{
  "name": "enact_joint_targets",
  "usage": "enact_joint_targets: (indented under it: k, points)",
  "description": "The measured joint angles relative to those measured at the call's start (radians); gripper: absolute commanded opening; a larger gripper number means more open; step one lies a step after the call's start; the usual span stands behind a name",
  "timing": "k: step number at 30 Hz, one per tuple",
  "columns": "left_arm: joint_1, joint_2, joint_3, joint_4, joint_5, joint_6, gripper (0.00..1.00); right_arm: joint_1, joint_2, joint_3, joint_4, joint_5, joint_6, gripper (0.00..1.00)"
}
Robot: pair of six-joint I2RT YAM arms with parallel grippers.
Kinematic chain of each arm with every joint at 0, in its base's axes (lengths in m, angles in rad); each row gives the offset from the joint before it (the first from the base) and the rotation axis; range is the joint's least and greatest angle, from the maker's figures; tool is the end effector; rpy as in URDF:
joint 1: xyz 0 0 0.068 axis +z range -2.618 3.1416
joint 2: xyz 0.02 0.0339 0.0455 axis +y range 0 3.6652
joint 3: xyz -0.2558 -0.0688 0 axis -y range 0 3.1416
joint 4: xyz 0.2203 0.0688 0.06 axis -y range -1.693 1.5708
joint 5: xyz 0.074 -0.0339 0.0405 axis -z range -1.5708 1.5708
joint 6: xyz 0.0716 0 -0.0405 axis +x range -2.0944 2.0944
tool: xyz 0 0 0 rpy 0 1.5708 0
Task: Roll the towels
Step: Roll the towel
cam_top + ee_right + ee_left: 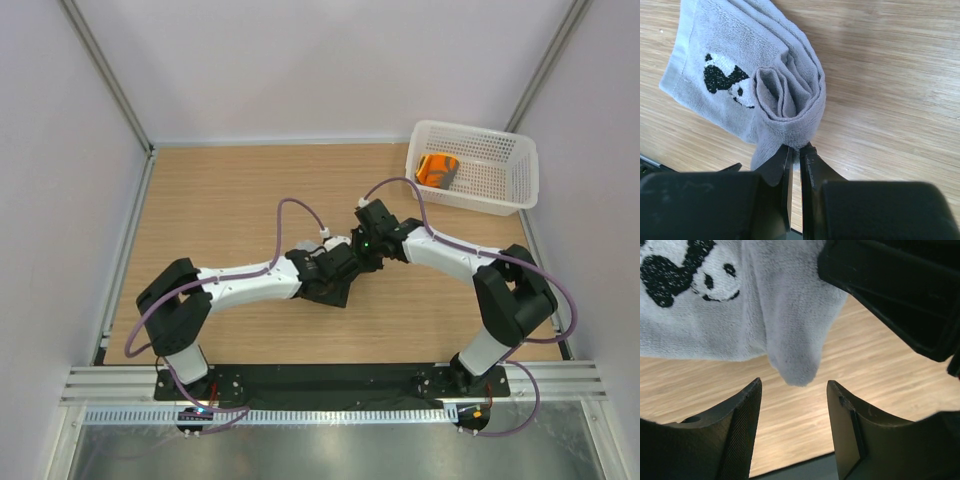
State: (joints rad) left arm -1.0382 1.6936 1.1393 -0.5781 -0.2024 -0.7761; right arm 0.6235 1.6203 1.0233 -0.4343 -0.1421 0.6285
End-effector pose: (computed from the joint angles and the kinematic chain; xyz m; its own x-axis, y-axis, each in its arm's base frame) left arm 0.1807 -0.2782 0.1719 -0.8889 0.1567 -0.4304 0.2493 0.9538 -0.1675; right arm 0.2563 0.1968 0.1705 -0.9380 0.0423 -0.3441 -0.1058 0.9103 0.4003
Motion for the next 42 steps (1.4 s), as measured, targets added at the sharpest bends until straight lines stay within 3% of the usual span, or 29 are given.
enact_joint_targets:
  k: [7,18,21,22,25,30,31,32,35,38,42]
  points:
    - [-0.02,0.04,0.001,0.039,-0.112,0.0,0.56,-0.014,0.022,0.0,0.0,0.01,-0.001,0.01]
    - [-0.021,0.045,-0.058,0.185,-0.109,-0.005,0.56,-0.026,0.032,0.0,-0.001,0.01,-0.001,0.01]
    - [-0.021,0.045,-0.071,0.214,-0.11,-0.01,0.46,-0.027,0.035,0.0,0.0,0.009,0.0,0.01]
    - [-0.023,0.045,-0.075,0.226,-0.11,-0.011,0.31,-0.027,0.035,0.0,0.002,0.006,0.002,0.01]
    - [-0.025,0.058,-0.08,0.249,-0.119,-0.027,0.01,-0.025,0.035,0.002,0.007,-0.026,0.003,0.01]
    - [-0.019,0.076,-0.08,0.257,-0.129,-0.044,0.0,-0.017,0.035,0.013,0.004,-0.057,0.002,0.02]
    - [-0.018,0.076,-0.08,0.257,-0.124,-0.043,0.0,-0.018,0.035,0.017,0.0,-0.058,0.001,0.05]
    - [-0.014,0.073,-0.08,0.258,-0.113,-0.041,0.0,-0.018,0.035,0.019,-0.005,-0.059,0.0,0.21]
    - [0.009,0.054,-0.099,0.284,-0.052,-0.031,0.0,-0.022,0.035,0.037,-0.032,-0.054,-0.005,0.56]
    - [0.057,0.001,-0.152,0.339,0.058,-0.028,0.0,-0.046,0.035,0.058,-0.079,-0.05,-0.023,0.65]
    - [0.145,-0.039,-0.223,0.433,0.236,-0.05,0.0,-0.076,0.025,0.108,-0.106,-0.035,-0.041,0.66]
